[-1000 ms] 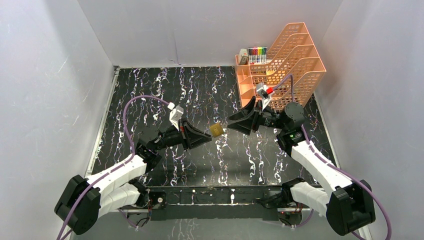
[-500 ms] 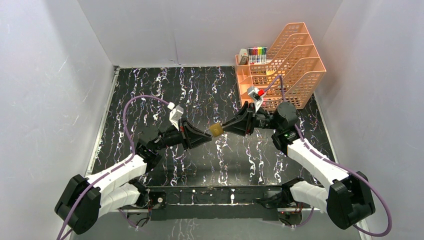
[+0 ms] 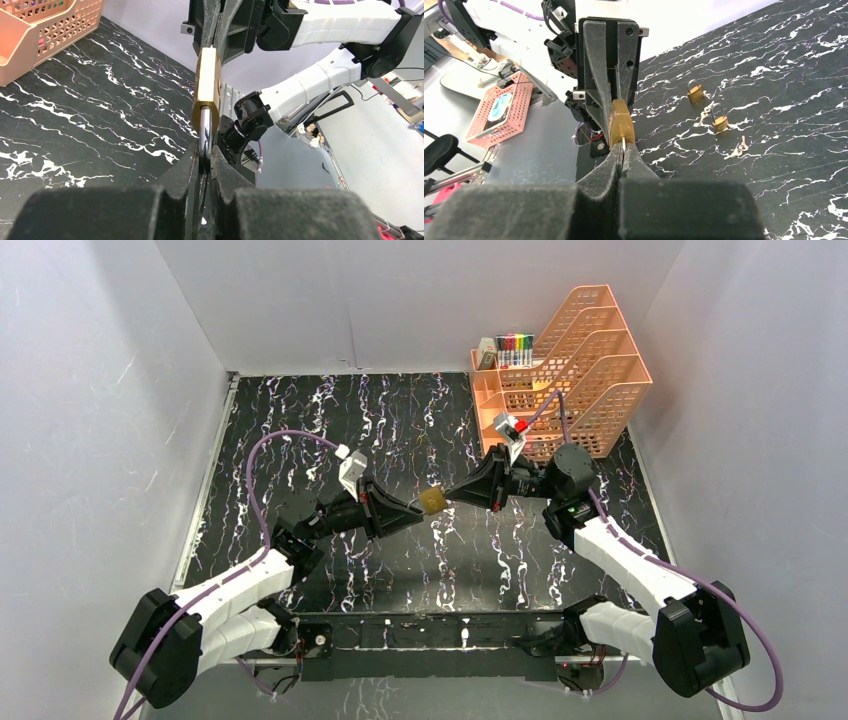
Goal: Lock with the key
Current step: Lock the lock.
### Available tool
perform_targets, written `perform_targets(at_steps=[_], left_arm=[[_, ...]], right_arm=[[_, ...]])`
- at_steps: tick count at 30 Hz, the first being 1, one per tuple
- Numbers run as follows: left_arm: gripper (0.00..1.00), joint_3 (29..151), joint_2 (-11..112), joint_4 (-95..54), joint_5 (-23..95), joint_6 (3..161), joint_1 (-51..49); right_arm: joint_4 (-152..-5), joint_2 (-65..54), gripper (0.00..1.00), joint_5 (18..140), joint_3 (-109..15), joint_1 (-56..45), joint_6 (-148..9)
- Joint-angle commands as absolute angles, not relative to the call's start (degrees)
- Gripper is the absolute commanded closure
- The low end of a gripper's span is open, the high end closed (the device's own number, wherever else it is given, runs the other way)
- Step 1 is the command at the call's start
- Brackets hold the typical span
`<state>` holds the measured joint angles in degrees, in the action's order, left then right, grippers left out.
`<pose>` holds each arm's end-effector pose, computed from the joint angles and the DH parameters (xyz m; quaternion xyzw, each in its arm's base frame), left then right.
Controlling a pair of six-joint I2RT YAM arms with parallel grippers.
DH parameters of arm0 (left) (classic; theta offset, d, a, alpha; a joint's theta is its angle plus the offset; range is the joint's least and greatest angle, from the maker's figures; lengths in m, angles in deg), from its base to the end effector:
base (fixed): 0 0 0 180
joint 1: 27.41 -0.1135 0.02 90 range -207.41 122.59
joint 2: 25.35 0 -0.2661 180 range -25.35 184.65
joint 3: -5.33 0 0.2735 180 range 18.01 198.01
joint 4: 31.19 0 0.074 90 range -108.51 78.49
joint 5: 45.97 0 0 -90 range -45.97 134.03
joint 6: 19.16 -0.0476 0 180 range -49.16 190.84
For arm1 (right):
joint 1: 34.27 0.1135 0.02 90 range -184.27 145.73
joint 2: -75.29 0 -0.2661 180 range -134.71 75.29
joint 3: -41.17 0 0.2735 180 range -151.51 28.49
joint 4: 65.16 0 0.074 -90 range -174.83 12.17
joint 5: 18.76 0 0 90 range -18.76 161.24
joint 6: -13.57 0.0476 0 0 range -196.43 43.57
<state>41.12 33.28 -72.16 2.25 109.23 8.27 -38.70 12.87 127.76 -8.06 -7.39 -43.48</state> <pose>0.1745 -0.1643 0.2686 0.2757 0.5550 -0.6227 0.4778 0.2146 0.1533 0.3100 -0.3418 0.5656 0.5991 0.4520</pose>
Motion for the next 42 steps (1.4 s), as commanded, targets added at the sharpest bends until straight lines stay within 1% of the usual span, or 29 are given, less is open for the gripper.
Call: perform_targets(at_steps=[1, 6, 7, 9, 11, 12, 15, 19, 25, 28, 30, 31, 42], left_arm=[[1.00, 43.23, 32.48, -76.59, 1.16, 109.05, 7.92], [1.00, 42.61, 31.70, -76.69, 3.66, 109.03, 7.93], [0.98, 42.43, 31.38, -76.70, 4.55, 108.99, 7.85], [0.86, 42.07, 30.67, -76.70, 6.32, 108.94, 7.75], [0.76, 41.85, 30.04, -76.93, 7.76, 109.30, 7.75], [0.74, 41.64, 29.82, -77.41, 8.22, 109.66, 7.77], [0.73, 41.07, 29.42, -79.78, 8.71, 111.06, 7.75], [0.79, 40.97, 29.74, -81.65, 7.44, 112.26, 7.75], [0.79, 40.08, 29.84, -82.58, 6.69, 113.12, 7.75], [0.86, 39.81, 29.84, -83.31, 6.43, 113.43, 7.75], [0.99, 39.80, 29.93, -83.66, 5.99, 113.64, 7.75], [1.00, 39.74, 29.93, -83.69, 5.90, 113.74, 7.75], [1.00, 39.86, 28.18, -83.68, 5.16, 113.20, 7.45]], right_arm=[[-36.08, 13.14, 1.00, 127.41, -9.92, -7.08, -44.08], [-35.61, 13.86, 1.00, 127.09, -9.30, -7.04, -44.00], [-35.38, 14.05, 1.00, 126.96, -9.11, -7.07, -43.87], [-34.73, 14.36, 1.00, 126.52, -8.59, -7.10, -43.38], [-33.52, 14.55, 1.00, 126.03, -7.92, -7.11, -42.42], [-31.90, 14.55, 1.00, 125.50, -7.35, -7.11, -41.49], [-25.77, 14.24, 1.00, 124.06, -4.99, -7.05, -37.30], [-18.80, 13.21, 1.00, 122.42, -2.18, -7.10, -32.40], [-16.40, 13.43, 1.00, 120.42, -0.95, -7.02, -30.33], [-16.29, 13.69, 1.00, 119.37, -0.72, -7.04, -30.02], [-15.82, 13.89, 1.00, 118.56, -0.25, -7.06, -29.66], [-15.72, 13.97, 1.00, 118.05, -0.06, -7.03, -29.64], [-18.20, 16.36, 1.00, 115.95, 2.56, -7.17, -31.98]])
